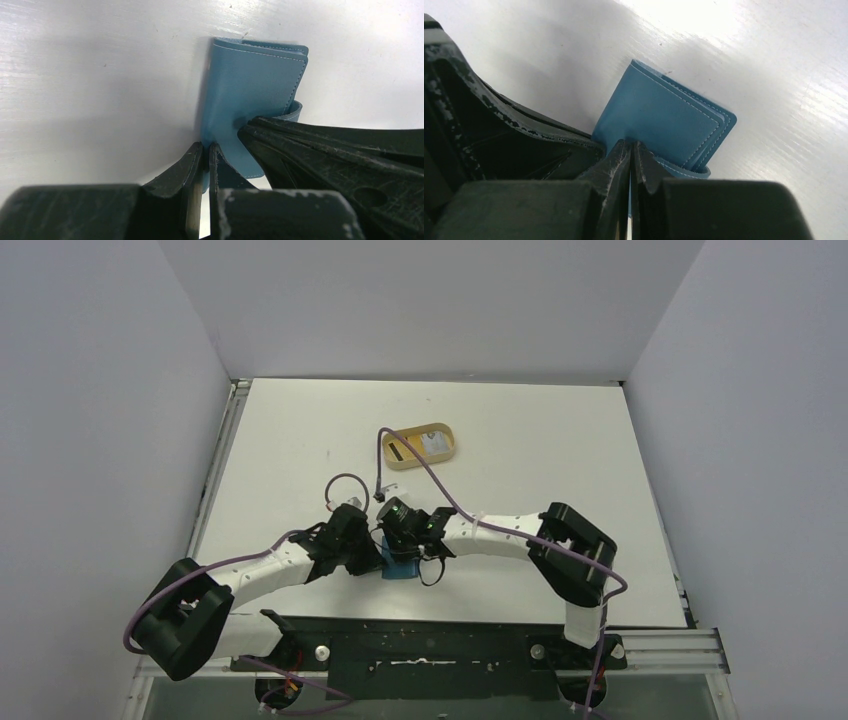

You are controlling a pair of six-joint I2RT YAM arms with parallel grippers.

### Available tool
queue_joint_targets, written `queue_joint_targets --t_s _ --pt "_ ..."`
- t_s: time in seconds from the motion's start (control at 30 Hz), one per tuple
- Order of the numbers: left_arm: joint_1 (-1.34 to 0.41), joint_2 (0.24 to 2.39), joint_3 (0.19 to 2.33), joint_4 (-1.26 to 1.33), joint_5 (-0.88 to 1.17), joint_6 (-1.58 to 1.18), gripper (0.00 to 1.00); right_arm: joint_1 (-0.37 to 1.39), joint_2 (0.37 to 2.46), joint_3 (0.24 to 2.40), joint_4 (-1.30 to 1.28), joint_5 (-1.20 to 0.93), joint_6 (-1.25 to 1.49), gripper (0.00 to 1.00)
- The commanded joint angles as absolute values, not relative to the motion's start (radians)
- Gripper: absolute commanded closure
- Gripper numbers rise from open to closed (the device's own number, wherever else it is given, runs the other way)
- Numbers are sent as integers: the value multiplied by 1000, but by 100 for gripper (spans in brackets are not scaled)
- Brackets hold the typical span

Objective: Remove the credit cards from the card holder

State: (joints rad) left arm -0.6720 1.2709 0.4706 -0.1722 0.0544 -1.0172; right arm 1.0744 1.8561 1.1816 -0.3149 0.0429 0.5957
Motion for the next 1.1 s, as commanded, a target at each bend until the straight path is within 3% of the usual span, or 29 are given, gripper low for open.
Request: queue_joint_targets --t_s 0.0,0.17,0.27,0.33,0.57,0.73,1.07 --pt "-666 1270 467 -218 50 -1000 100 1061 1825 1166 -197 8 625 100" --pt "-664 1267 462 -218 51 -1000 100 1057 1809 1166 -203 8 617 100" --pt "-663 1267 462 -218 51 -1000 100 1064 1757 1180 -250 45 586 78" --pt "-663 1267 459 -218 50 -1002 100 1082 1709 1200 -297 99 549 73" --pt "-663 1285 459 -199 61 -1003 100 1112 1695 1321 -549 260 460 72" --pt "-661 1271 453 -203 56 -1005 100 1125 1772 1396 -692 321 484 77" --pt "-657 1263 445 -203 60 -1008 100 1163 1868 1478 -781 378 490 79"
